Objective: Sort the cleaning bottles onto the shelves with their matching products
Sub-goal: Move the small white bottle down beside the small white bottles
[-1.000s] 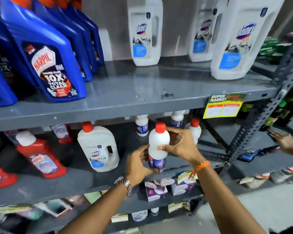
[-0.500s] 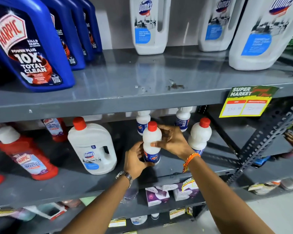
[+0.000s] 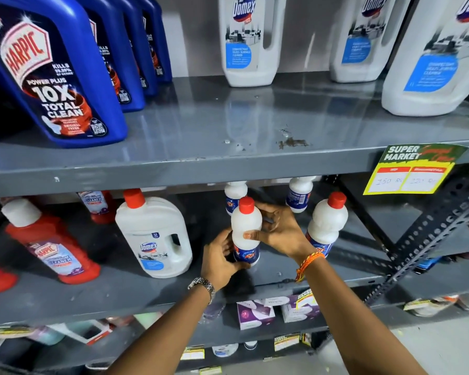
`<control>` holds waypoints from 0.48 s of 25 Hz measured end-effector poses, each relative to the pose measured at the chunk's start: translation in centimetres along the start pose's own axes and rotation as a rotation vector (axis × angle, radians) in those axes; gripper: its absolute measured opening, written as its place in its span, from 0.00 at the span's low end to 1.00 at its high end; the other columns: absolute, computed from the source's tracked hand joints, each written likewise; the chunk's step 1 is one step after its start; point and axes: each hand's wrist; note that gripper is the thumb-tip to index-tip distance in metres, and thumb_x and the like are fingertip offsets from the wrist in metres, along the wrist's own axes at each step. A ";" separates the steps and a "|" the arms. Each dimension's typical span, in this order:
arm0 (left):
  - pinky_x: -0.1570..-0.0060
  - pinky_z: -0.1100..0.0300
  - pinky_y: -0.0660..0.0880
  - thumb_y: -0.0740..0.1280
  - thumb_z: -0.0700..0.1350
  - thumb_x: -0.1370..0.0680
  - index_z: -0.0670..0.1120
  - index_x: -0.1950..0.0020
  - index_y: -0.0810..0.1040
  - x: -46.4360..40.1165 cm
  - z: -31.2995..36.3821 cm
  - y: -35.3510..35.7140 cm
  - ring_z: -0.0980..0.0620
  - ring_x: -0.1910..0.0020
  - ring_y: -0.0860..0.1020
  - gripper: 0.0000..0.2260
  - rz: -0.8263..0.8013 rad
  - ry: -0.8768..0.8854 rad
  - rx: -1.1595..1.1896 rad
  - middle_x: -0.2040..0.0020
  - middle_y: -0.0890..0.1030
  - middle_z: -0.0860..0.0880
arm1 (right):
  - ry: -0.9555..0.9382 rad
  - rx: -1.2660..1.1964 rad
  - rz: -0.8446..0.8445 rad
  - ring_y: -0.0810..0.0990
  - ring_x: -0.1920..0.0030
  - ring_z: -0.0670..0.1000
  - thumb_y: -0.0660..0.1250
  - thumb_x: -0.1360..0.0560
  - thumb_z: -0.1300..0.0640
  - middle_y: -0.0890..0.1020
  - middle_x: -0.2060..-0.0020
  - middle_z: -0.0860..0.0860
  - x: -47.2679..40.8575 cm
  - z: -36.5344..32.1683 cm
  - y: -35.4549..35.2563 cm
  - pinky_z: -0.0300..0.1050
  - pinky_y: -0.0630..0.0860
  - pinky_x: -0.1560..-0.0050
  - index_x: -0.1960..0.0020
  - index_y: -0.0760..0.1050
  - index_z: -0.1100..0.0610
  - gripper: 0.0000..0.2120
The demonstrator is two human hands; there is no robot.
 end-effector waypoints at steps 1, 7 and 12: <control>0.47 0.60 0.83 0.86 0.42 0.44 0.69 0.40 0.76 0.1 0.0 0.0 0.58 0.44 0.85 0.40 0.003 0.001 0.000 0.45 0.87 0.59 | 0.003 0.003 0.001 0.84 0.43 0.36 0.81 0.34 0.70 0.83 0.39 0.50 0.1 0.0 0.1 0.33 0.80 0.49 0.30 0.75 0.60 0.35; 0.40 0.64 0.79 0.84 0.37 0.37 0.50 0.29 0.74 2.0 1.7 -0.9 0.57 0.39 0.82 0.38 0.051 0.022 -0.039 0.38 0.83 0.54 | 0.014 0.086 -0.016 0.80 0.34 0.50 0.81 0.34 0.65 0.80 0.36 0.47 1.2 -2.2 0.2 0.46 0.80 0.36 0.27 0.72 0.54 0.38; 0.47 0.49 0.82 0.77 0.39 0.29 0.56 0.42 0.78 8.6 2.2 -6.8 0.50 0.49 0.84 0.20 0.523 0.217 -0.092 0.48 0.84 0.58 | -0.306 0.245 0.306 0.69 0.23 0.53 0.82 0.33 0.55 0.71 0.25 0.53 4.9 -4.9 3.0 0.50 0.67 0.24 0.25 0.69 0.57 0.41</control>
Point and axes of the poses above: each hand's wrist, its own x-axis away from the middle knuckle, its own y-axis out of the palm, z = x × y
